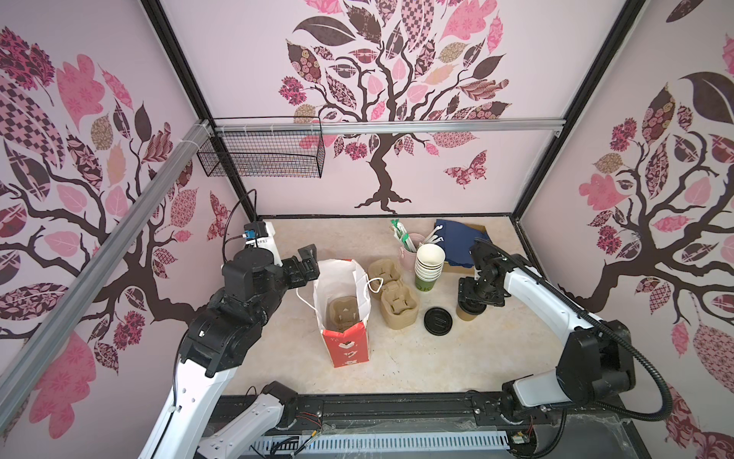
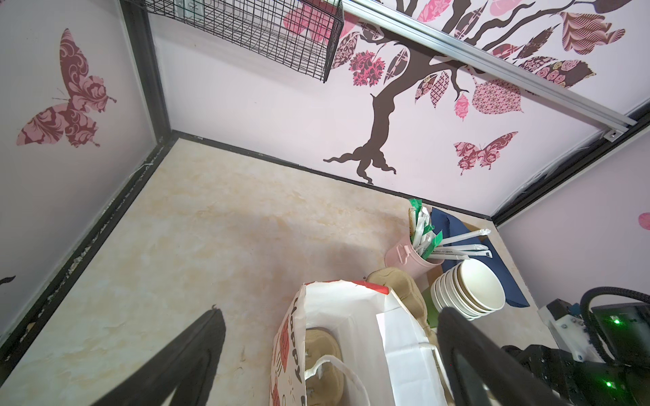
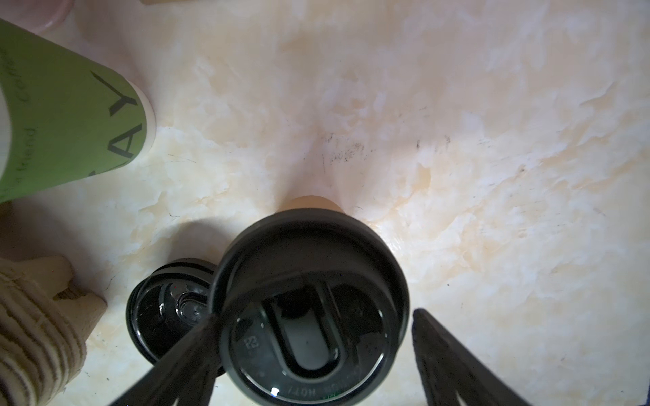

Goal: Pack a coffee takeout order
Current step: Pick up the coffee cup at the middle-right of the table.

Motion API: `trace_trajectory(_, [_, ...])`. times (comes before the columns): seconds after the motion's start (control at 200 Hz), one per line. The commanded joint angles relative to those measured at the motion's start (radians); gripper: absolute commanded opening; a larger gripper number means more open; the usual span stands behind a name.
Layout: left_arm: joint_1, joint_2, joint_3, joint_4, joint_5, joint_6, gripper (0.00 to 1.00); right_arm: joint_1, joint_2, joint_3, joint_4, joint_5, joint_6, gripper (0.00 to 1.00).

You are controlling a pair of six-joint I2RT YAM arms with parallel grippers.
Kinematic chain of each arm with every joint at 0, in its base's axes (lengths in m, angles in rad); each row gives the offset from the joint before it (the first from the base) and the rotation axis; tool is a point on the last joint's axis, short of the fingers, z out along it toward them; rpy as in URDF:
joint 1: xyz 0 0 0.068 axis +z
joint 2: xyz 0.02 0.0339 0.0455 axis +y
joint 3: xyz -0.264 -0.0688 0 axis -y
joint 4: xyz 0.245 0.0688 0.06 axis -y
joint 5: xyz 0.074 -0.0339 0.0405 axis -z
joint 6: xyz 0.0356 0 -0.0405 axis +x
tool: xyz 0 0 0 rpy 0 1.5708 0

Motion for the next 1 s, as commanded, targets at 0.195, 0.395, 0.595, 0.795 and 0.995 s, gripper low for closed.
trace_trajectory(0.195, [0.004,-0.003,-0.026,-0.001,-0.008,-0.01,0.98,0.017,0.019,0.037,-0.021,0.026,0.004,0.82])
trace_trajectory(0.395, [0.004,0.0,-0.026,-0.001,-0.008,-0.011,0.98,0.019,0.025,0.036,-0.019,0.024,0.005,0.81])
trace_trajectory(0.595, [0.004,0.002,-0.025,0.0,-0.011,-0.012,0.98,0.02,0.036,0.032,-0.018,0.016,0.006,0.81])
trace_trajectory(0.795, [0.004,0.0,-0.027,-0.001,-0.014,-0.01,0.98,0.022,0.051,0.03,-0.021,0.013,0.008,0.81])
trace_trajectory(0.995, [0.004,0.0,-0.026,-0.002,-0.015,-0.009,0.98,0.022,0.059,0.02,-0.022,0.011,0.009,0.81])
